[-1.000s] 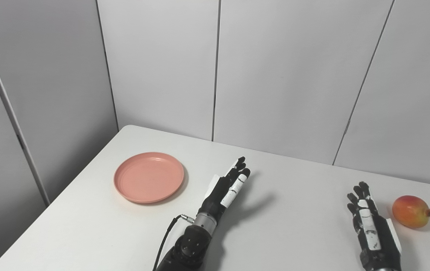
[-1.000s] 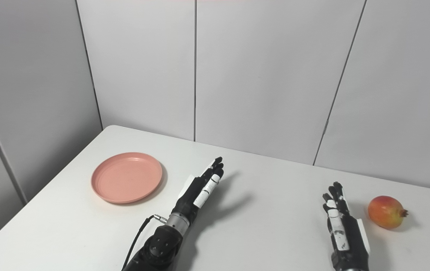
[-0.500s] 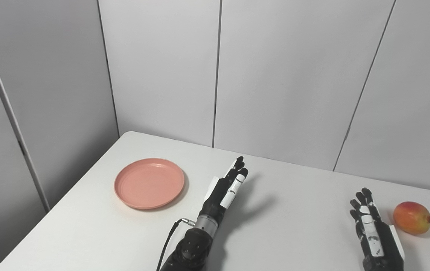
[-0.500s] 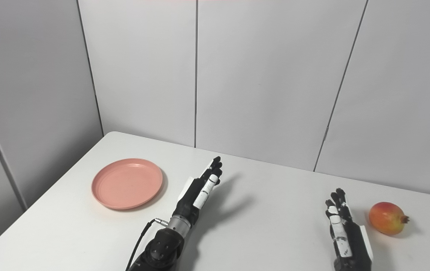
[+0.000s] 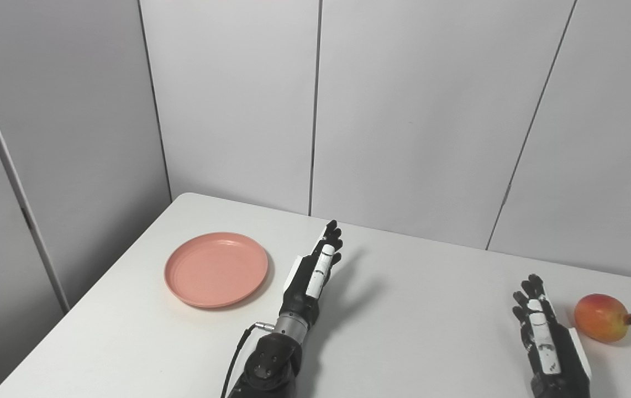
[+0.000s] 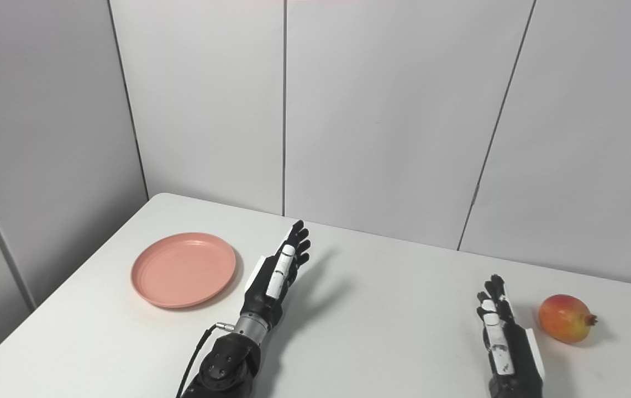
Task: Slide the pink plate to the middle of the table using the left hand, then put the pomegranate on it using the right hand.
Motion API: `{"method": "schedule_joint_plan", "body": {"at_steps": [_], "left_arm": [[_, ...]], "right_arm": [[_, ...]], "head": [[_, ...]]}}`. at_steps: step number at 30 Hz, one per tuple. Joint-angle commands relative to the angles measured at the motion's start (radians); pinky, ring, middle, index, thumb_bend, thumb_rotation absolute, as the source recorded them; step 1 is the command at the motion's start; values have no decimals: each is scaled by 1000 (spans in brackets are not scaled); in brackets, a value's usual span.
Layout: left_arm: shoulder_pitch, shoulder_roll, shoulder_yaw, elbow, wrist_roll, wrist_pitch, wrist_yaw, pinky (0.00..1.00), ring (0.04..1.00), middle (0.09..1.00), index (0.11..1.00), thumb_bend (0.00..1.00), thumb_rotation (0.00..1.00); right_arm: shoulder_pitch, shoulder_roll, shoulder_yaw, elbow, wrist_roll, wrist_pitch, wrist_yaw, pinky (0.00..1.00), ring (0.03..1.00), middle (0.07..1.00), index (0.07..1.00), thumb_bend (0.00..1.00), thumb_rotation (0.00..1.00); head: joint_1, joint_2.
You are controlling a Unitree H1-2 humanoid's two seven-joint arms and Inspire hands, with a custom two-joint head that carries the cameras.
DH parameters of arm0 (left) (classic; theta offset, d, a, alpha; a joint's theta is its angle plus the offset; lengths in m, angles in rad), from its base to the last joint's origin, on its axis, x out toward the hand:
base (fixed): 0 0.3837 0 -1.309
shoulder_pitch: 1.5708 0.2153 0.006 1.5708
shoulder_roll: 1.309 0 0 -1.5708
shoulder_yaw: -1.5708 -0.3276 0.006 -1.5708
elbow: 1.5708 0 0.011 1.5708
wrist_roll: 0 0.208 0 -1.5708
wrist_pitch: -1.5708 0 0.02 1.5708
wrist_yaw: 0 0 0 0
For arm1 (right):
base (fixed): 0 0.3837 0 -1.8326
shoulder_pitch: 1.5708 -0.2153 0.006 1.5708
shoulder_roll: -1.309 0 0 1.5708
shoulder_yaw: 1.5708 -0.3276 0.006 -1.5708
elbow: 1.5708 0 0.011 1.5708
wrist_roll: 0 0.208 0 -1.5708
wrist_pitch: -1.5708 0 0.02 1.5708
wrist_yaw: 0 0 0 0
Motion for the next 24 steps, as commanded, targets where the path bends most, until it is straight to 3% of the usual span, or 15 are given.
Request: {"method": "schedule_joint_plan", "body": {"at_steps": [1, 8, 17, 24], "left_arm": [[-25, 19, 6, -42, 10, -6, 12, 955, 976, 983, 986, 585, 1000], [-36, 42, 35, -109, 56, 32, 86, 880, 911, 922, 919, 578, 1000], [-48, 79, 82, -185, 37, 77, 99, 857, 854, 860, 862, 599, 1000], [-60, 111, 117, -203, 28, 72, 115, 846, 838, 841, 838, 598, 1000]], "right_arm": [[-8, 0, -5, 23, 5, -64, 4, 1000, 991, 1000, 1000, 476, 874], [-12, 0, -7, 30, 6, -73, 4, 1000, 987, 1000, 1000, 495, 870], [-21, -3, -8, 42, 12, -74, 10, 1000, 990, 1000, 1000, 481, 874], [-24, 0, -13, 48, 21, -81, 13, 1000, 989, 1000, 1000, 467, 860]], "head": [[-1, 0], [3, -1], [10, -4], [14, -4]]}}
